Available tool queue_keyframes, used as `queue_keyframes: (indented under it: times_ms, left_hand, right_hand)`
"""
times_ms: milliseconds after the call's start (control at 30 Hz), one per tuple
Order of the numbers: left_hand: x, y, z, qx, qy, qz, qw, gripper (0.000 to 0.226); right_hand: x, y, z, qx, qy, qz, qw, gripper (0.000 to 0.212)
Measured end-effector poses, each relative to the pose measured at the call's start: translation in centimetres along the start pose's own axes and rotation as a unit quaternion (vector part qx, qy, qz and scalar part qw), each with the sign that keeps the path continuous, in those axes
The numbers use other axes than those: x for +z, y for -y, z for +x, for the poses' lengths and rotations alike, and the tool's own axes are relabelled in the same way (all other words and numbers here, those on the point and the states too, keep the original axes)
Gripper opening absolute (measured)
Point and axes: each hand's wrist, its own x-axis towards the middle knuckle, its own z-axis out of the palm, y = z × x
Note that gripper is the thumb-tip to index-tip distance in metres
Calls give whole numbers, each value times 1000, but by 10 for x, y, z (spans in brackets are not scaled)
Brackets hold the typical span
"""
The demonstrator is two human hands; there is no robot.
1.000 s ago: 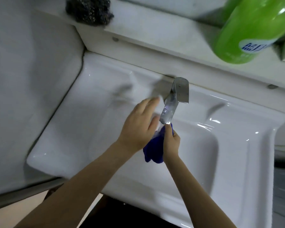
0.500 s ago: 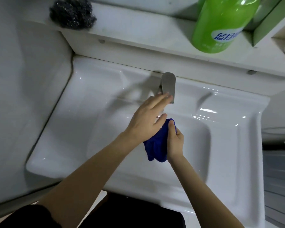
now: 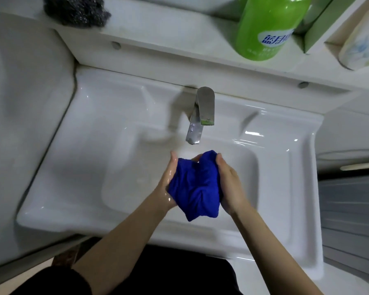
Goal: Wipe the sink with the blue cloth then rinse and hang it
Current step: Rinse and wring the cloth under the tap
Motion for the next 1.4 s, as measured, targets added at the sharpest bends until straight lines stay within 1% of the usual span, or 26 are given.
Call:
queue_keyframes:
  times_ms: [33, 67, 133, 167, 200, 267, 333, 367, 400, 467, 533, 633, 667, 700, 733, 800, 833, 900, 1000, 1100, 1167, 1233, 1300, 1400]
  left_hand:
    - [5, -1, 0, 21, 3, 9, 1000, 75]
    - [10, -3, 0, 31, -9, 41, 999, 65]
    - [18, -8, -1, 35, -29, 149, 988, 37]
    - [22, -11, -2, 42, -41, 214, 975, 25]
    - [26, -13, -4, 52, -58, 266, 961, 22]
    - [30, -18, -10, 89, -82, 315, 941, 27]
    - [33, -25, -16, 125, -89, 330, 932, 31]
    - [36, -29, -21, 138, -81, 326, 932, 27]
    - [39, -33, -25, 143, -66, 311, 937, 19]
    - [47, -39, -32, 132, -26, 263, 955, 13]
    - [53, -42, -35, 124, 16, 230, 965, 17]
    - [64, -49, -37, 130, 58, 234, 962, 34]
    - [69, -52, -36, 141, 59, 257, 954, 33]
    - [72, -56, -35, 153, 52, 287, 944, 27]
    - [74, -59, -33, 164, 41, 315, 934, 19]
    - [74, -63, -29, 171, 25, 340, 924, 8]
    - [74, -64, -27, 165, 18, 343, 925, 10]
    - [71, -66, -25, 150, -7, 352, 924, 19]
    - [65, -61, -23, 157, -67, 390, 905, 25]
    - [55, -52, -20, 174, -131, 389, 895, 29]
    - [47, -47, -18, 173, -191, 371, 892, 29]
    - [40, -42, -16, 170, -250, 359, 883, 31]
    - [33, -37, -11, 177, -287, 364, 868, 37]
    - [19, -30, 1, 178, -345, 369, 844, 36]
  right_hand:
    - [0, -6, 2, 4, 12, -20, 1000, 41]
    - [0, -11, 3, 15, 25, -24, 999, 39]
    - [1, -14, 5, 44, 45, -11, 998, 36]
    - [1, -14, 4, 55, 51, -2, 997, 32]
    - [0, -14, 4, 59, 62, 9, 996, 31]
    - [-3, -17, 3, 40, 77, 41, 995, 37]
    - [-8, -23, 1, 14, 100, 78, 992, 49]
    - [-9, -24, 0, 14, 111, 90, 990, 56]
    - [-12, -25, 1, 19, 126, 91, 988, 63]
    - [-15, -21, 4, 40, 184, 61, 980, 77]
    - [-12, -15, 9, 59, 259, 25, 964, 80]
    - [-1, -12, 16, 124, 354, 74, 924, 101]
    - [4, -11, 17, 138, 389, 91, 907, 102]
    - [7, -10, 17, 143, 413, 89, 895, 99]
    - [9, -6, 18, 145, 424, 64, 892, 94]
    - [11, 2, 21, 157, 430, 0, 889, 82]
    - [12, 6, 22, 160, 428, -26, 889, 75]
    - [15, 10, 23, 157, 399, -83, 900, 55]
    - [23, 14, 17, 142, 347, -179, 909, 30]
    - [29, 4, 14, 125, 287, -237, 920, 20]
    - [33, -9, 18, 88, 245, -290, 921, 17]
    - [37, -21, 24, 56, 207, -362, 907, 16]
    - [41, -30, 26, 47, 178, -424, 887, 11]
    - [45, -42, 27, 36, 143, -539, 829, 28]
